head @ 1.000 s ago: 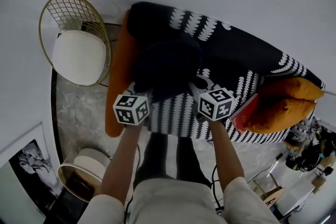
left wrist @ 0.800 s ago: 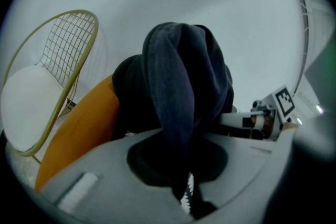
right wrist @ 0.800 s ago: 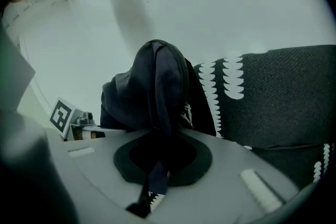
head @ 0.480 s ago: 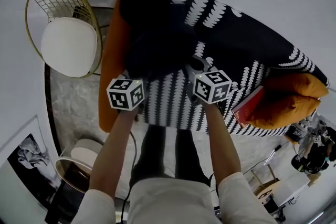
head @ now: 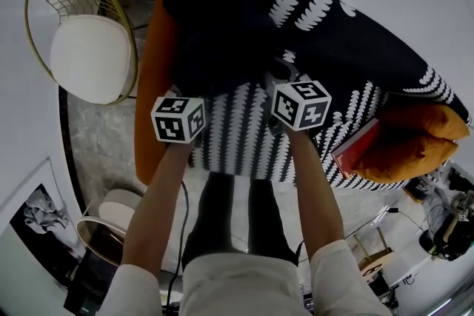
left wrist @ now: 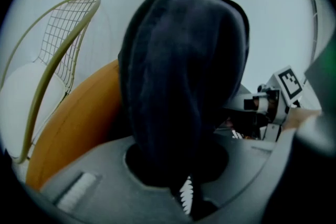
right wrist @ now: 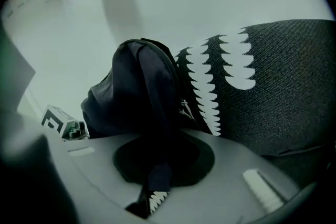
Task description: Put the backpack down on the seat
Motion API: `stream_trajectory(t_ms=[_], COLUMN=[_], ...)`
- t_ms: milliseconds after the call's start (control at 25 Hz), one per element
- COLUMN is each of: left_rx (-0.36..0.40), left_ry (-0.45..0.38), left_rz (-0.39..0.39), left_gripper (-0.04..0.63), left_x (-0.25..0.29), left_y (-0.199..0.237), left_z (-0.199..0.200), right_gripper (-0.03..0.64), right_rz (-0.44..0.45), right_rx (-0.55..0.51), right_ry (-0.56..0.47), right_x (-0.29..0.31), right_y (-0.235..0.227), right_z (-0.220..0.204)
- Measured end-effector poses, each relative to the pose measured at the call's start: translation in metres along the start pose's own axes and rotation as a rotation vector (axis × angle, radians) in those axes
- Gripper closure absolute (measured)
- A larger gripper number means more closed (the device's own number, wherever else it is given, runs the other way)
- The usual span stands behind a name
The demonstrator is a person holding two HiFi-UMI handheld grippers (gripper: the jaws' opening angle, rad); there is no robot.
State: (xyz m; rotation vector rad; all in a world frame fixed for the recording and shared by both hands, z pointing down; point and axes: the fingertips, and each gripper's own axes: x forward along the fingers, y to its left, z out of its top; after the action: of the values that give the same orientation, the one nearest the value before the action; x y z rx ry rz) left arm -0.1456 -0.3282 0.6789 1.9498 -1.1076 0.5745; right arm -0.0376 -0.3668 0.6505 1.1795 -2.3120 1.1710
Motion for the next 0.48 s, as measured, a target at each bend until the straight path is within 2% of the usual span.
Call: stream_trajectory(t_ms=[120, 280, 400, 480], left_rx=[0.02, 0.025, -0.002, 0.009], left_ry=[0.013, 0.013, 0.016, 0.021], left_rz=[0.016, -0.001, -0.039, -0.037], left_gripper=[0.558, 0.555, 0.509, 0.48], left_x=[0.012, 0.019, 0.025, 0.024], left_y=[0.003, 0.008, 0.006, 0.008], left_z=[0.002, 0.008, 0.004, 0.001], right_gripper=[0.597, 0.596, 0.583, 0.56], right_rz=[-0.01, -0.011, -0.031, -0.029], right_rx=[-0.035, -0.009, -0.031, -0.044], right_ry=[0.022, 0.019, 0.027, 0.032], right_x=[0.007, 0.018, 0.023, 0.024], right_y=[-0.011, -0.021, -0.034, -0.037], right_z=[-0.003, -0.001, -0.002, -0.001])
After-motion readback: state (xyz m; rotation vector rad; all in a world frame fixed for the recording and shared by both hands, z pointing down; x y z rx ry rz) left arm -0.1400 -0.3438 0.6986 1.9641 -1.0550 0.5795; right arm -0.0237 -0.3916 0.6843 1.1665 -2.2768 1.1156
